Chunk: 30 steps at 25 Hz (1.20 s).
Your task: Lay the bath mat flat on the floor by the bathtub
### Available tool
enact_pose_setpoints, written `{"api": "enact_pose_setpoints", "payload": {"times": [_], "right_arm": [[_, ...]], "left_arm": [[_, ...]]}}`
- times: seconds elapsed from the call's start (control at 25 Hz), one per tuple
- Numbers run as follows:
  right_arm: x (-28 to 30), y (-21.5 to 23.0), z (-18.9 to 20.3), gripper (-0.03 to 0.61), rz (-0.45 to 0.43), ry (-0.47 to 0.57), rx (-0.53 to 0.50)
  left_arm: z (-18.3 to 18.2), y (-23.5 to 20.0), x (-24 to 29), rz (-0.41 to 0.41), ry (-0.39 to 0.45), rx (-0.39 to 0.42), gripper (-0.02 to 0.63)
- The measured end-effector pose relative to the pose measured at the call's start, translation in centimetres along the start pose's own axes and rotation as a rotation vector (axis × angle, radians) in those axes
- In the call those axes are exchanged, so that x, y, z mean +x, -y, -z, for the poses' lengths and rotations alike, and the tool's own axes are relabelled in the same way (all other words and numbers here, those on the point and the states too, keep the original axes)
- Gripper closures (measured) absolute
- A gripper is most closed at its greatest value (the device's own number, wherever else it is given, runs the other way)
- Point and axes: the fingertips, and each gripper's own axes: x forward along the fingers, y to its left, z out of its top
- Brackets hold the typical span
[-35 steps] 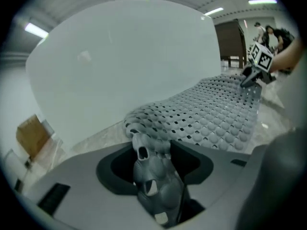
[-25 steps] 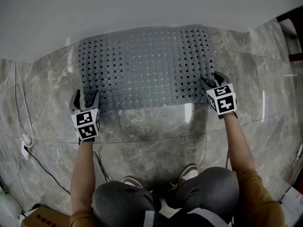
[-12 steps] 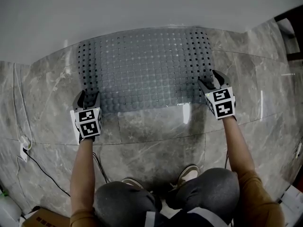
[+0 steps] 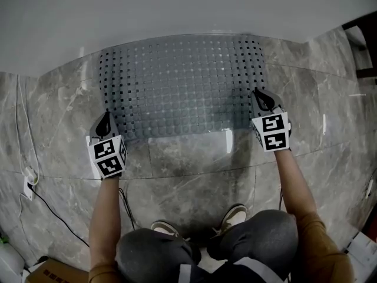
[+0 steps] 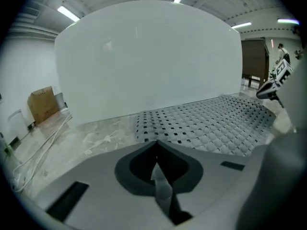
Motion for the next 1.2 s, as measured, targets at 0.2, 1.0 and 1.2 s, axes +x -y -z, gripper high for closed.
{"api": "enact_pose_setpoints", "payload": {"times": [0.2, 1.0, 1.2], "right_arm": [[0.1, 0.2, -0.4, 0.575, -0.002, 0.011, 0.022], [-14.8, 1.6, -8.8, 0.575, -0.022, -0.005, 0.061], [-19.5, 2.5, -13.2, 0.575, -0.035, 0.014, 0.071]], "left_arm": [[-0.2, 2.2, 0.6, 0.063, 0.003, 0.075, 0.609], [-11.4, 5.0, -14.8, 0.121, 0.05, 0.029, 0.609], [-16.6, 5.5, -19.1, 0.136, 0.069, 0.02, 0.609]]}}
